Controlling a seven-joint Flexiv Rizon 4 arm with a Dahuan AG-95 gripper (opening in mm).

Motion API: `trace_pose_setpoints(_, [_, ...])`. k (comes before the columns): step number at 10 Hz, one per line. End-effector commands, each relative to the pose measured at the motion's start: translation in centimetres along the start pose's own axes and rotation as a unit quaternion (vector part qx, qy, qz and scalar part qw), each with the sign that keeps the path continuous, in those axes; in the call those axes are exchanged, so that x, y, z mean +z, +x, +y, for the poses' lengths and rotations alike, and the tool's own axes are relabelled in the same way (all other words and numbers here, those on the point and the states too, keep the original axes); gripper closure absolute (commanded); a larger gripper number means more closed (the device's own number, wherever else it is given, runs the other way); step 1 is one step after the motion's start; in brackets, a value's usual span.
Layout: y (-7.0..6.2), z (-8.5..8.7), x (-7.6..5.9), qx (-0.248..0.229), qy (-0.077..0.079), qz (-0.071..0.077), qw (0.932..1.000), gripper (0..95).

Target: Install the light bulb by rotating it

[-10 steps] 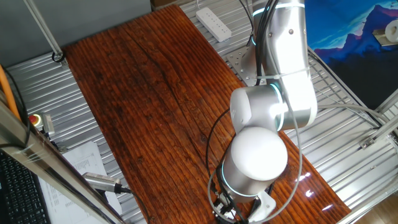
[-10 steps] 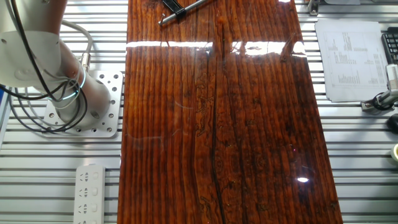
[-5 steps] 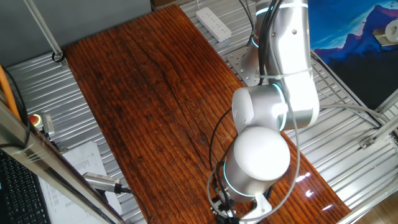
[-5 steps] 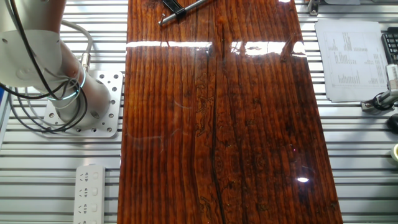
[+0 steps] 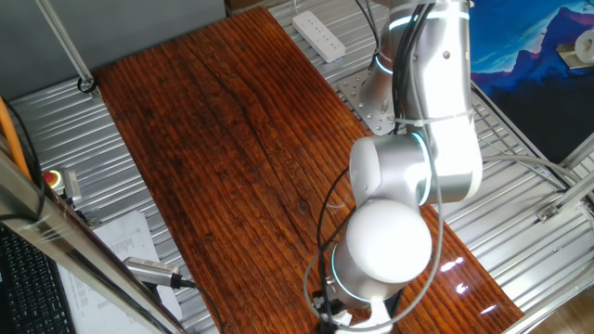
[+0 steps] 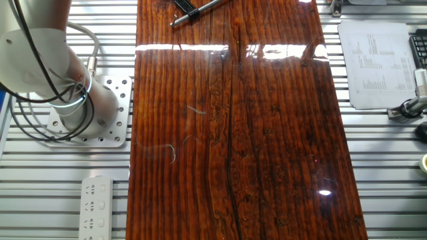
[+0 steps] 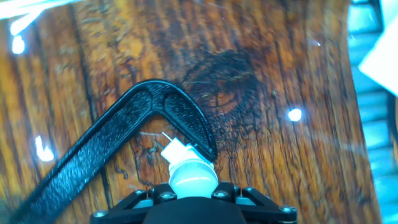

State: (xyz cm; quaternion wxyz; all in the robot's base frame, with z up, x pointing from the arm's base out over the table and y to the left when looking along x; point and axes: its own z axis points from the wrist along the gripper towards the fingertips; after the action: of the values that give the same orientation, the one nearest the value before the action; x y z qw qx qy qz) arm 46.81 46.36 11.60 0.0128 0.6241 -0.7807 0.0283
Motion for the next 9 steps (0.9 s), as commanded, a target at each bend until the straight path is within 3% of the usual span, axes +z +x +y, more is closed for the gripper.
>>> trace_pose_setpoints(1, [0.12, -0.13, -0.03, 0.084, -0.005, 0.002, 0.9964, 76.0])
trace_pose_setpoints(5, [0.15, -0.14, -0.03, 0.162, -0.009, -0.006, 0.9867, 76.0])
trace_pose_setpoints(6, [0.16, -0.13, -0.02, 0.19, -0.011, -0.008, 0.9816, 76.0])
trace_pose_setpoints(7, [0.16, -0.13, -0.02, 0.193, -0.011, -0.008, 0.9811, 76.0])
trace_pose_setpoints(8, [0.16, -0.13, -0.02, 0.23, -0.014, -0.009, 0.9731, 76.0])
trace_pose_setpoints(9, [0.16, -0.13, -0.02, 0.238, -0.014, -0.01, 0.9711, 76.0])
